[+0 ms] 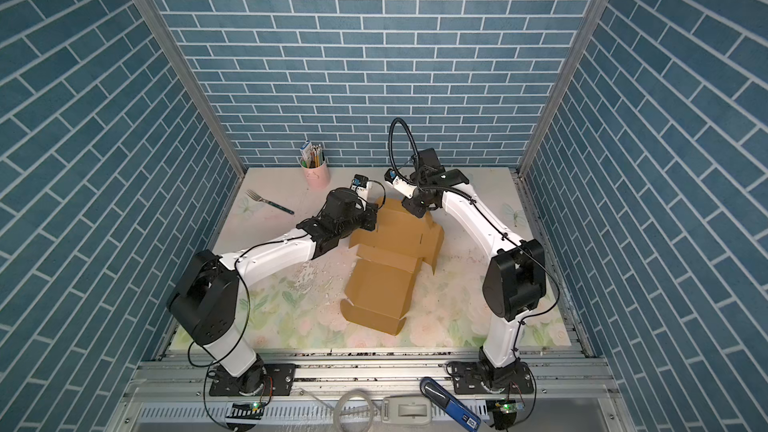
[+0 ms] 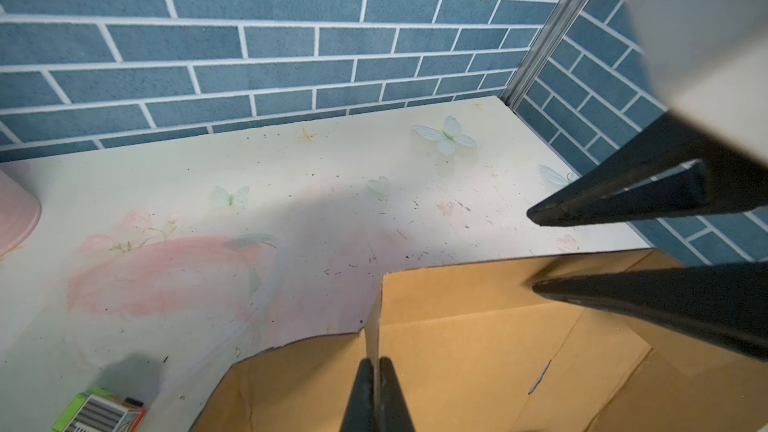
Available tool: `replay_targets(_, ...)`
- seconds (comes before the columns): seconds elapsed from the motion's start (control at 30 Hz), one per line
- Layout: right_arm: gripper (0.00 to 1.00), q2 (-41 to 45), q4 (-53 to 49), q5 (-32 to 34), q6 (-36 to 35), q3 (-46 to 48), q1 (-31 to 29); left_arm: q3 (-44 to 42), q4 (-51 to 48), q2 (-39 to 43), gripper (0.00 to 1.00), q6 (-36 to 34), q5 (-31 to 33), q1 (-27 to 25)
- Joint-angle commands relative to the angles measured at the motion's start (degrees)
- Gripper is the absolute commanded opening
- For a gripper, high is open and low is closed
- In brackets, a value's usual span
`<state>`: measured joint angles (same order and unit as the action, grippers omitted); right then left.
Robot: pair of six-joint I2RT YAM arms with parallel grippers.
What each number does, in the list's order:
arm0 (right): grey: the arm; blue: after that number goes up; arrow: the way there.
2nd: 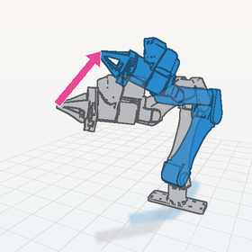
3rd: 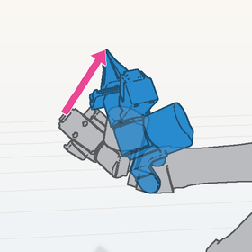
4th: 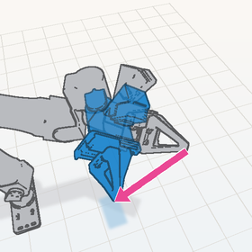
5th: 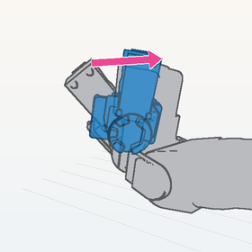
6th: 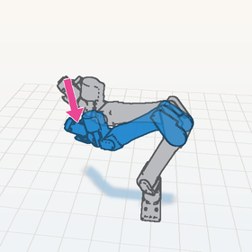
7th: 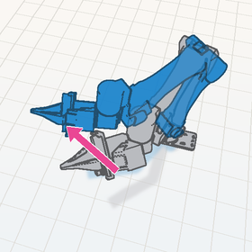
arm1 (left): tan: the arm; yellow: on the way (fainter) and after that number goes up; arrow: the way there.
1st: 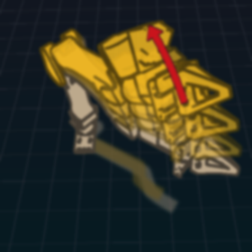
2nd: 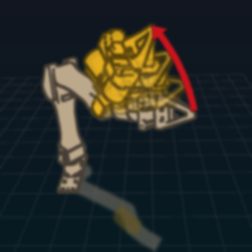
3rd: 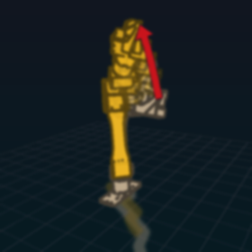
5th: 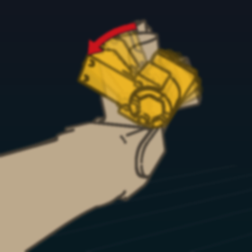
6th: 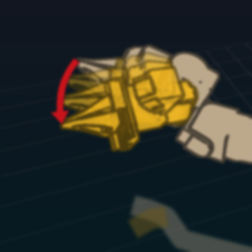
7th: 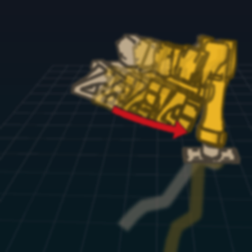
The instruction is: Fold the paper box
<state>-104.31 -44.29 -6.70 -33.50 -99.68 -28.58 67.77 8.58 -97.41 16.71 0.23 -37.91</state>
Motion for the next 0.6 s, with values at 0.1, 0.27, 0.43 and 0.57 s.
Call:
replay_targets(0.1, 0.32, -2.38, -4.90, 0.62, -2.55, -2.86, -0.34, 0.00, 0.67, 0.36, 0.00, -0.16, -0.23, -0.23)
replay_targets(0.27, 0.32, -3.00, -5.92, 0.55, -2.65, -2.85, -0.34, 0.30, 0.74, 0.13, 0.00, -0.10, -0.17, -0.23)
replay_targets(0.43, 0.30, -3.44, -7.02, 0.59, -2.66, -3.37, -0.39, 0.61, 0.69, 0.03, 0.00, -0.10, -0.05, -0.23)
replay_targets(0.57, 0.25, -3.68, -7.53, 0.33, -2.70, -3.94, -0.32, 0.61, 0.83, 0.09, 0.00, 0.00, -0.06, -0.23)
